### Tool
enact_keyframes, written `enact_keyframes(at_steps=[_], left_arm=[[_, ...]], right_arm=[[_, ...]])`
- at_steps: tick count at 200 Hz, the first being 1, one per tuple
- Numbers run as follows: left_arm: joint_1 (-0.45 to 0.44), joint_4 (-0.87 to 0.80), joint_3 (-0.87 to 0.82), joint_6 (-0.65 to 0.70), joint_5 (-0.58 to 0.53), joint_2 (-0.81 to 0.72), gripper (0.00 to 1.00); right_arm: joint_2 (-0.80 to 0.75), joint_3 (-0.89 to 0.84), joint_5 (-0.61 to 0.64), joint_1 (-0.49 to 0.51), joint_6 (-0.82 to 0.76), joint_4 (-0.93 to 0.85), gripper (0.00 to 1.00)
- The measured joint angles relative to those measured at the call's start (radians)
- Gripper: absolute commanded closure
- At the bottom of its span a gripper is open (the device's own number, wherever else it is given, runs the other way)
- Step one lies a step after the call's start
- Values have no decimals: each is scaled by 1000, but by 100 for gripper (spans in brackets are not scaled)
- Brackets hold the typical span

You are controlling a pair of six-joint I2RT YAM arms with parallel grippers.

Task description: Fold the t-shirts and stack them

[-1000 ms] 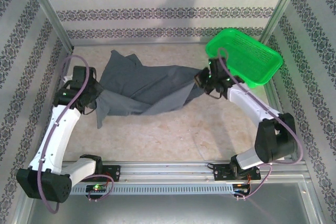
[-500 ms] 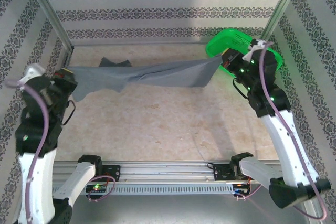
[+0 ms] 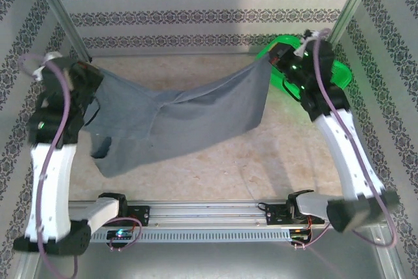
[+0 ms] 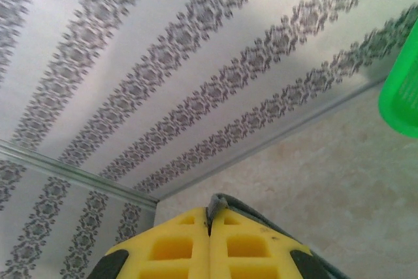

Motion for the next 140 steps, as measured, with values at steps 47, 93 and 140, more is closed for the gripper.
enact_keyframes(at_steps=[47, 93, 140], left_arm=[[158, 111, 66, -8, 193, 368, 100], [256, 103, 624, -23, 336, 712, 100], [268, 34, 1085, -31, 377, 727, 100]], right_arm=[[443, 327, -109, -26, 10, 54, 100], [774, 917, -170, -74, 31, -29, 100], [822, 1307, -179, -153, 76, -129, 100]])
